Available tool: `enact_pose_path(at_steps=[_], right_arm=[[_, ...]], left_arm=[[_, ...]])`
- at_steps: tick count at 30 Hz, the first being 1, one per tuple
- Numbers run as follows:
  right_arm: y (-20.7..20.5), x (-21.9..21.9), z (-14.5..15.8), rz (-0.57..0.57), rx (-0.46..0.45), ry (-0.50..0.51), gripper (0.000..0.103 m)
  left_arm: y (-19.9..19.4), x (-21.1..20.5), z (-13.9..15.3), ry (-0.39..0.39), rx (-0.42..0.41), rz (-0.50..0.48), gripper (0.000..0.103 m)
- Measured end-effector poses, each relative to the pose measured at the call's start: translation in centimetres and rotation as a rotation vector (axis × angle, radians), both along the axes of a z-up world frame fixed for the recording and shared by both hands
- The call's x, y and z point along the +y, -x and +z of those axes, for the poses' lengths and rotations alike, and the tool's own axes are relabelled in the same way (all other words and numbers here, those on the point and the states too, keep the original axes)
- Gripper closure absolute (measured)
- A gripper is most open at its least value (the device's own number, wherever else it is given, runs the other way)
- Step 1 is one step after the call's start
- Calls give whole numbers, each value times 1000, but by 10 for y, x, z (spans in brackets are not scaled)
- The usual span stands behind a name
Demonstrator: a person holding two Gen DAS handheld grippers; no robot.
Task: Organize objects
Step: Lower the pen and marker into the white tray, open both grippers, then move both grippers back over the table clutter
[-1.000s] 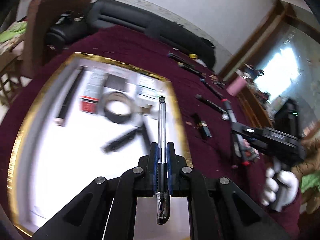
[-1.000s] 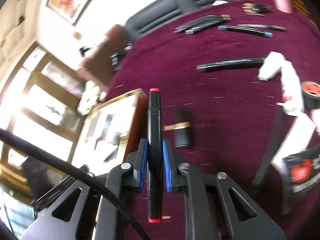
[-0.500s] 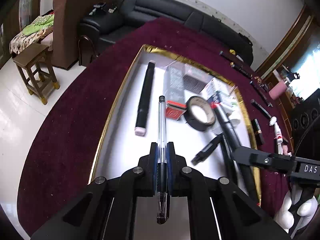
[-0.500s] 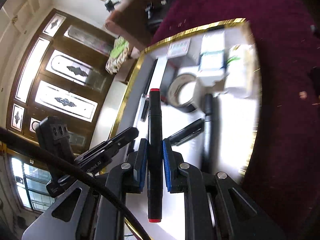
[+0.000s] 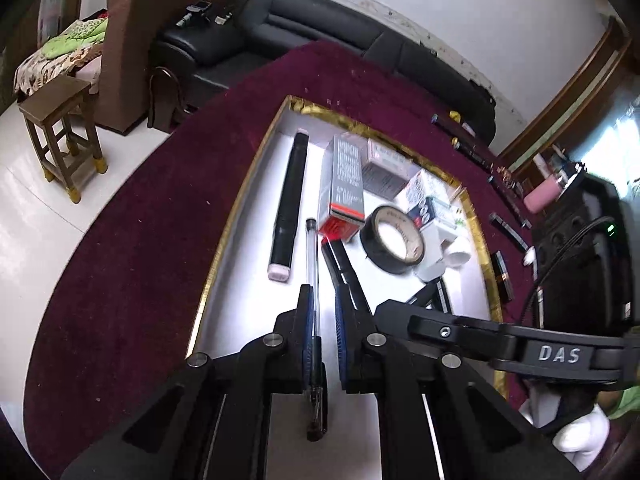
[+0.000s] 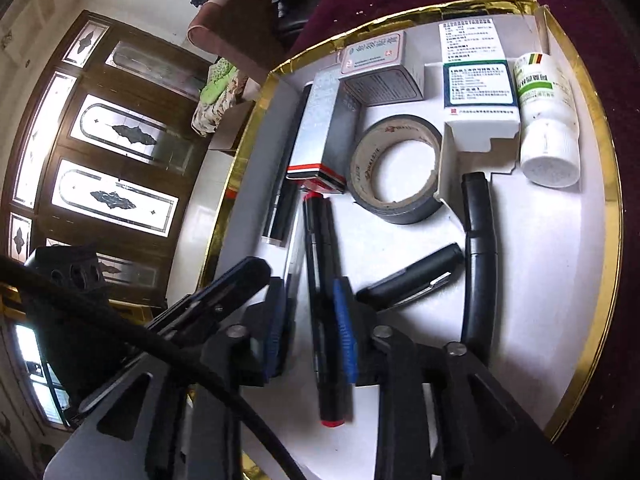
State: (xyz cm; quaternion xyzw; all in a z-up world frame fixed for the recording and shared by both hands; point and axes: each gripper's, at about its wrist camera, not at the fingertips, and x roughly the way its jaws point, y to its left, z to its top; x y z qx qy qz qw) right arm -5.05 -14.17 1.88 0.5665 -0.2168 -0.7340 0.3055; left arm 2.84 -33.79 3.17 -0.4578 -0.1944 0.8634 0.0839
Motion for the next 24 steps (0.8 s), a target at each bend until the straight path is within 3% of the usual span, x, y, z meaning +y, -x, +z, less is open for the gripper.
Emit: enact_pose_path(at_steps=[5, 8, 11, 13, 14, 16, 17, 18, 20, 22, 24], right_arm=[[-9, 24, 20, -33, 61, 21, 71], [-21, 57, 47, -80, 162, 37, 71], [-44, 95, 86, -156, 326, -29, 66], [-78, 122, 123, -250, 517, -140, 61], [-97, 133, 139, -307, 617, -208, 53], [-139, 152, 164, -449, 827, -301, 20], [-156, 162, 168, -511, 906, -297, 0], [-165, 168, 170, -563, 958, -266, 0], [-161, 199, 159, -582, 829, -200, 0], [-137, 225, 131, -532, 610, -142, 0], [-129, 247, 103, -561, 493, -139, 13]], left_arm=[[-15, -5, 20, -27, 57, 36, 67], [-23, -1, 32, -68, 91, 30, 63], [-29, 14, 42, -128, 115, -16, 59], [-30, 33, 49, -148, 136, -68, 59], [-31, 43, 52, -153, 142, -95, 58], [-31, 64, 57, -152, 150, -143, 58], [-30, 76, 59, -149, 153, -172, 59], [-30, 89, 61, -141, 152, -200, 59], [-26, 120, 62, -120, 140, -253, 59], [-24, 147, 61, -84, 126, -292, 59], [-20, 171, 59, -47, 118, -322, 59]])
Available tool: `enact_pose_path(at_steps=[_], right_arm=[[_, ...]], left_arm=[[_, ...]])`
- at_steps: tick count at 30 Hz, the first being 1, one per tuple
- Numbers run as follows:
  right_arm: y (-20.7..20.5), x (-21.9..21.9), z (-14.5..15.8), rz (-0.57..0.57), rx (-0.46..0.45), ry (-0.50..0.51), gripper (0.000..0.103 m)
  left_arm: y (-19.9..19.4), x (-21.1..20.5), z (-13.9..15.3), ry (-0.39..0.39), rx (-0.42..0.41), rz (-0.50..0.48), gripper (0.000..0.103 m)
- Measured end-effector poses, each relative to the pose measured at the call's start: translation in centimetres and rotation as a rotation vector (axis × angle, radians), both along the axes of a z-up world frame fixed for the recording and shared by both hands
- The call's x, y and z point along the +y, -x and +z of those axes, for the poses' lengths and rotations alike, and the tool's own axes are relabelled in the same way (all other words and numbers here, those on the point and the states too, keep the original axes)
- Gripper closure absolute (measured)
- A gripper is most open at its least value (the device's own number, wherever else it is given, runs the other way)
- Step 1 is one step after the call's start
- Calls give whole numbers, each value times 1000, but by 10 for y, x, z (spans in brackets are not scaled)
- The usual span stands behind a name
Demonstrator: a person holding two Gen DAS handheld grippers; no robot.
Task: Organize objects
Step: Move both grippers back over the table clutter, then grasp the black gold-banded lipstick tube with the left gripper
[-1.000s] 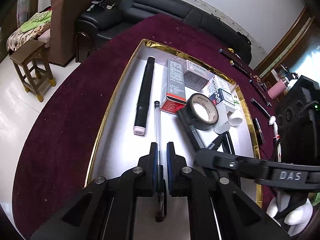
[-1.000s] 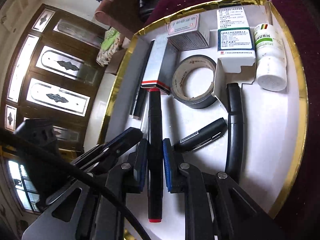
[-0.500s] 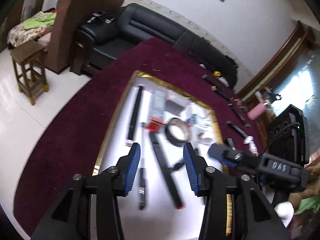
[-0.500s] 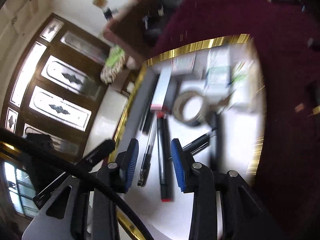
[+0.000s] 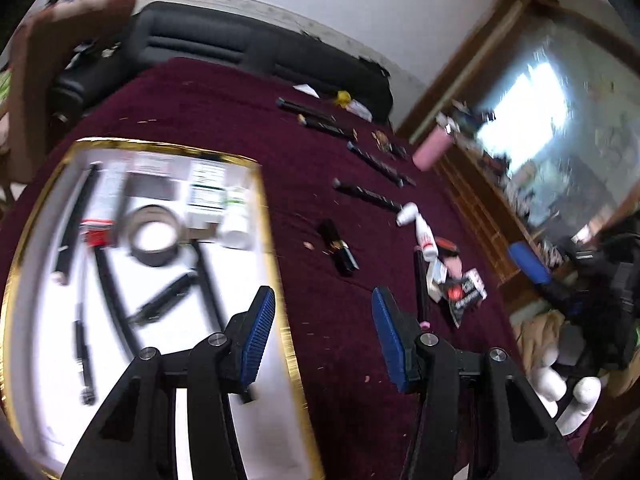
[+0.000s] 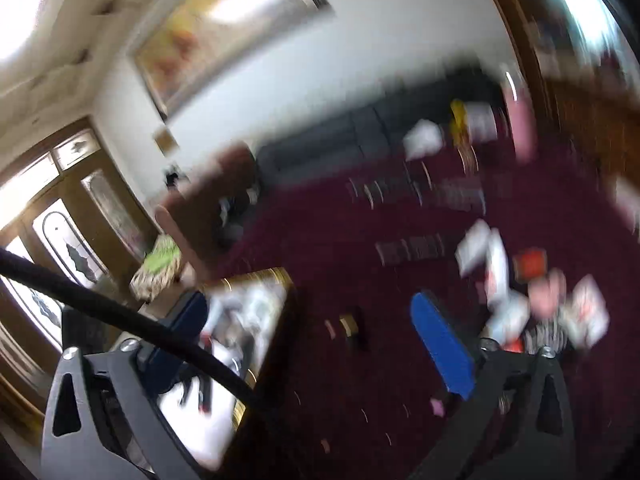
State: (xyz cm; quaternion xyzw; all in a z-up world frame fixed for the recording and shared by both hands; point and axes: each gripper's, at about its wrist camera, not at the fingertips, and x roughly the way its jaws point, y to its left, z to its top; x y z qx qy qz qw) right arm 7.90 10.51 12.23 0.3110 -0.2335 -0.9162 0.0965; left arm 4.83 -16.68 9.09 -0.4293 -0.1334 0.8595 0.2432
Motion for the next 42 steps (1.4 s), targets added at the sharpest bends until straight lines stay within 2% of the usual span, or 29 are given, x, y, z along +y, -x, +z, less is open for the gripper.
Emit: enact_pose_path(at_steps=[4, 7, 10, 14, 17, 18, 19, 21, 22, 23, 25, 31, 38, 42], right_arm=[[-7, 35, -45, -61, -79, 5, 14], [-14, 62, -64, -83, -106, 27, 14], [-21, 75, -66, -100, -118, 45, 14], [-29, 96, -66, -104, -119, 72, 14], [-33, 104, -68, -112, -116, 75, 14], [-34, 106, -68, -109, -113, 76, 14], [-34, 107, -71, -106, -113, 76, 14], [-30, 109, -77, -109, -125, 74, 14], [-28, 110, -82, -108, -137, 75, 14], [-26, 110, -86, -112, -144, 77, 14], [-23, 110, -94, -121, -166, 81, 14], [-21, 112, -98, -138, -193, 81, 14], [-17, 100, -98, -166, -218, -22, 14], [-18, 96, -98, -176, -226, -68, 14]], left_arm=[[13, 49, -1, 103, 14, -35, 59], [29, 85, -7, 193, 33, -53, 59], [55, 119, -20, 316, 49, -46, 59], [96, 149, -52, 464, 0, 7, 59], [111, 159, -74, 508, -42, 18, 59], [112, 159, -78, 507, -51, 20, 59], [110, 159, -78, 503, -26, 29, 59], [107, 162, -79, 511, -14, 24, 66], [105, 162, -77, 503, -12, 17, 81], [103, 161, -75, 485, -14, 5, 89], [102, 158, -76, 421, -36, -28, 89], [83, 155, -68, 306, -46, -64, 89], [55, 144, -53, 164, -36, -102, 89], [42, 137, -42, 108, -11, -118, 89]])
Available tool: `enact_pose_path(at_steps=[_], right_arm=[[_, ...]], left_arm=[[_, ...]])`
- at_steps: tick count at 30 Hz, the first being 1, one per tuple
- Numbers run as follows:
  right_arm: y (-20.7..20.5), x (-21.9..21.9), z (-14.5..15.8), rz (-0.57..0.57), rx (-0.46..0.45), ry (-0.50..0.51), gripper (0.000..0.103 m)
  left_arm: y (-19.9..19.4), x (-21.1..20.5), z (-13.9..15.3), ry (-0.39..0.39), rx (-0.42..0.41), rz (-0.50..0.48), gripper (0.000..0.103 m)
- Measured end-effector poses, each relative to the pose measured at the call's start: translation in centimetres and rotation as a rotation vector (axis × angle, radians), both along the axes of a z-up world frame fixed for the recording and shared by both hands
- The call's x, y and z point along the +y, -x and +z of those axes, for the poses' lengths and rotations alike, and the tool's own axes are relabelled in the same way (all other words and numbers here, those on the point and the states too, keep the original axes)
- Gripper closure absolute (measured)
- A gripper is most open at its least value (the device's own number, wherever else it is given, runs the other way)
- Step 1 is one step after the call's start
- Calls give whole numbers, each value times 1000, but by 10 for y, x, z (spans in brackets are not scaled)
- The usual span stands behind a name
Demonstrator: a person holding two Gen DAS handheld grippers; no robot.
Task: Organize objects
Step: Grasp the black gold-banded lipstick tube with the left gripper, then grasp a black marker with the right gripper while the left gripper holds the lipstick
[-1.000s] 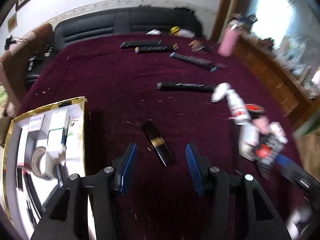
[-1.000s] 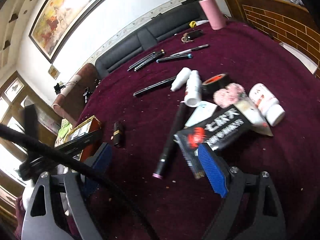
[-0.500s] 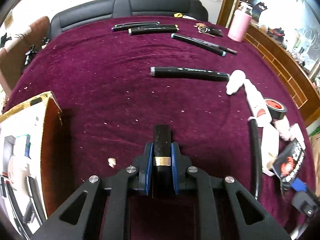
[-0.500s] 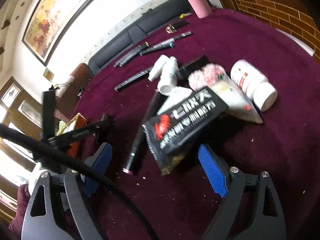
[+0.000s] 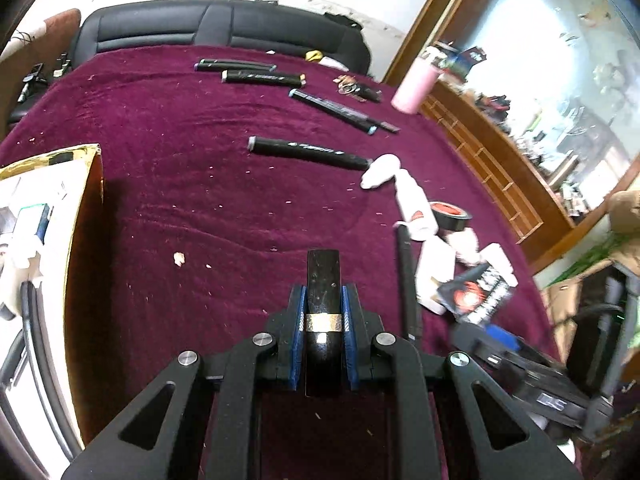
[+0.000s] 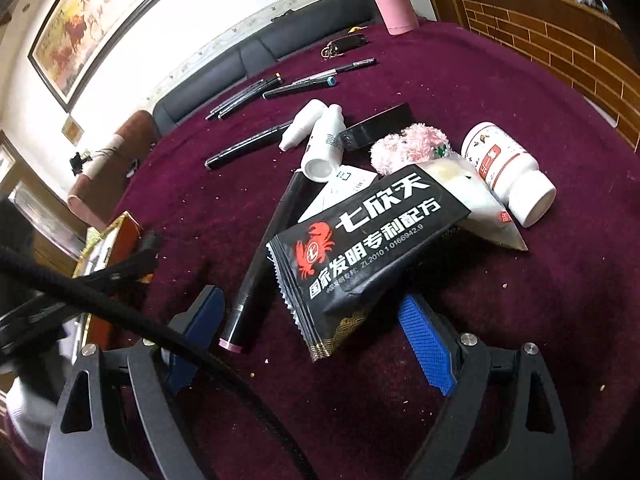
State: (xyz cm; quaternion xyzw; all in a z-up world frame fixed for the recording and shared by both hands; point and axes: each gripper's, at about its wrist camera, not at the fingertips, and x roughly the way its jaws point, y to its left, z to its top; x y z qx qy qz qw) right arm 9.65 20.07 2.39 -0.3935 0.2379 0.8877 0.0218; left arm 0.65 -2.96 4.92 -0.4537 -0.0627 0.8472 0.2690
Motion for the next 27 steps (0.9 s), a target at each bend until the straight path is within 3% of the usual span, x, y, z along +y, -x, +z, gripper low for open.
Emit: enact_pose_path(at_steps=[9, 13, 16, 18, 20, 22, 24, 25, 27], right_arm=[[-14, 6, 18, -47, 38, -17, 18], [0, -8, 45, 38, 61, 25, 20], [30, -15, 56, 129, 29, 137, 29], [48, -18, 58, 148, -12, 151, 42], [59, -19, 58, 137, -42, 132, 43], [57, -19, 66, 161, -2, 208, 45], [51, -23, 78, 149, 44, 166, 45], [52, -25, 80, 123, 28, 94, 45], [67, -25, 68, 119, -63, 59, 45]], left_arm=[[-37, -62, 24, -88, 34, 49, 89], [-44, -86, 27, -126, 36, 62, 89], [-46, -93, 30, -147, 51, 66, 89], [-49, -97, 29, -166, 47, 65, 89], [-51, -101, 27, -178, 38, 64, 89], [-54, -106, 26, -189, 34, 64, 89], [-57, -111, 25, -192, 36, 67, 89], [-57, -113, 25, -195, 36, 69, 89], [-58, -115, 24, -205, 41, 73, 89]])
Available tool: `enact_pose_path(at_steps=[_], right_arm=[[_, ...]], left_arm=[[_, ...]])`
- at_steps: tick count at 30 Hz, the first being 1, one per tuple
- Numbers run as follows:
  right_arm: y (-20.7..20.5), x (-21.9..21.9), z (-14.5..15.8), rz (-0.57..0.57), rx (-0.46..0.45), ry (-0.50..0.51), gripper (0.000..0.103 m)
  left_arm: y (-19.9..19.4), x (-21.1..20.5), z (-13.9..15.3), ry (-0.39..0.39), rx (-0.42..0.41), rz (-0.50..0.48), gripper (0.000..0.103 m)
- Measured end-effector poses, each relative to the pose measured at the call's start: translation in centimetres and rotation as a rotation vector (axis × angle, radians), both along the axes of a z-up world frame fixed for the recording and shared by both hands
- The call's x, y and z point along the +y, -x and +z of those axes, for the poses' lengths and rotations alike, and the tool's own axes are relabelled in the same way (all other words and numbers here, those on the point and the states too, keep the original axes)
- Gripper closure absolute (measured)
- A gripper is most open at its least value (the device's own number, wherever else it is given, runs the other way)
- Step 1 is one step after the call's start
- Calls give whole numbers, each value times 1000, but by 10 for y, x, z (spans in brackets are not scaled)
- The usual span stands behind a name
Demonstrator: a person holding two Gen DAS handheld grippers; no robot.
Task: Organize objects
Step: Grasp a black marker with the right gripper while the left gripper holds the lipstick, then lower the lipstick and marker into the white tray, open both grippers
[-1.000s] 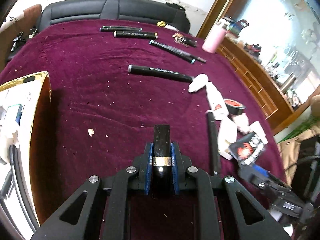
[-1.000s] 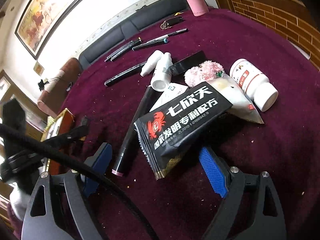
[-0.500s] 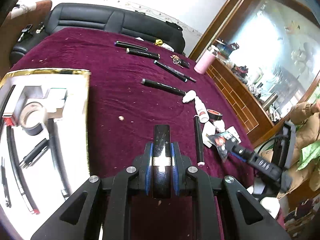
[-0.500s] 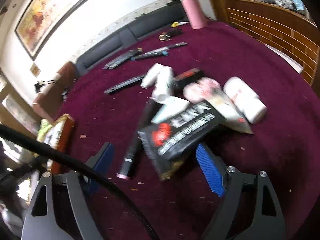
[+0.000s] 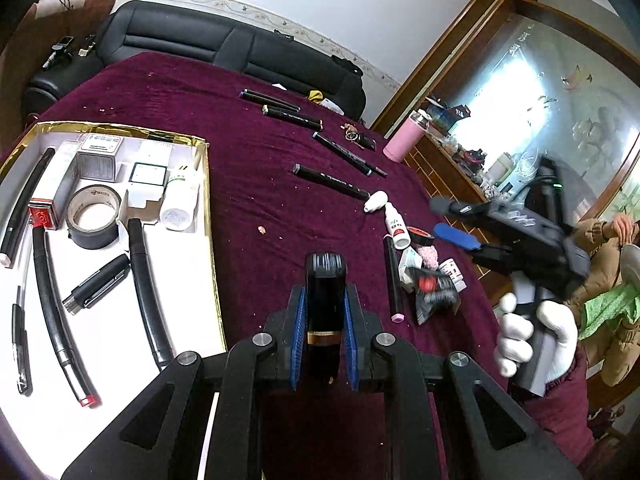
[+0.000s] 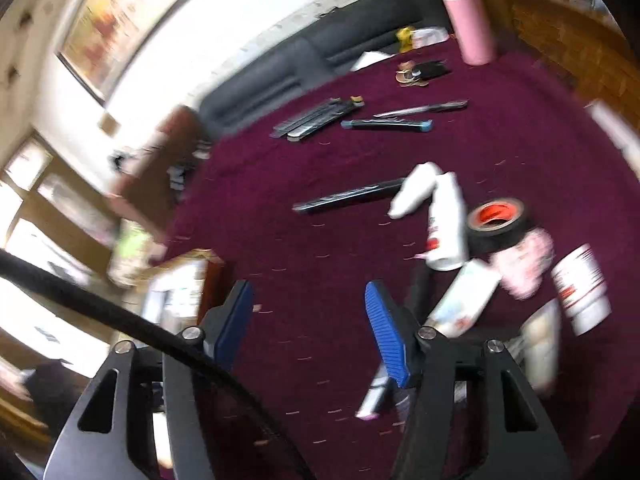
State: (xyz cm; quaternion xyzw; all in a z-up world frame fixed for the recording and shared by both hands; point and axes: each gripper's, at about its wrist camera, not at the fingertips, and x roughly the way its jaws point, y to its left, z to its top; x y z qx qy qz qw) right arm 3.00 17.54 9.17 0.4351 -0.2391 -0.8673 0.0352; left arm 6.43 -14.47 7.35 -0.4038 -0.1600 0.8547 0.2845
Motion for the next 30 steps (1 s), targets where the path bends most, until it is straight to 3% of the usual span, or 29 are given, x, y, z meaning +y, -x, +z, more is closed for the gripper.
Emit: enact_pose_path(at_steps=[3, 7, 14, 16, 17, 18, 19, 23, 30], right_arm=[[21, 6, -34, -36, -142, -64, 46], [29, 9, -59, -61, -229, -92, 55], [23, -30, -62, -26, -220, -393, 58], [17, -35, -64, -34, -199, -431, 62], [15, -37, -62, -32, -190, -434, 70], [13, -39, -62, -20, -179, -436, 89], [10, -42, -61, -6, -174, -435, 91], [-2, -42, -59, 36, -141, -360, 91], [-28, -30, -41, 47, -18, -127, 91]], left_arm=[[1, -1, -3, -18, -9, -3, 89], [-2, -1, -2, -13, 8, -11, 89], [-9, 6, -5, 8, 27, -54, 89], [-9, 10, -5, 5, 27, -67, 89], [-8, 12, -5, 5, 26, -72, 89], [-8, 13, -5, 6, 26, -75, 89], [-9, 13, -4, 7, 29, -73, 89], [-13, 6, -2, 1, 37, -50, 89], [-26, -12, 10, 7, 64, 3, 89]])
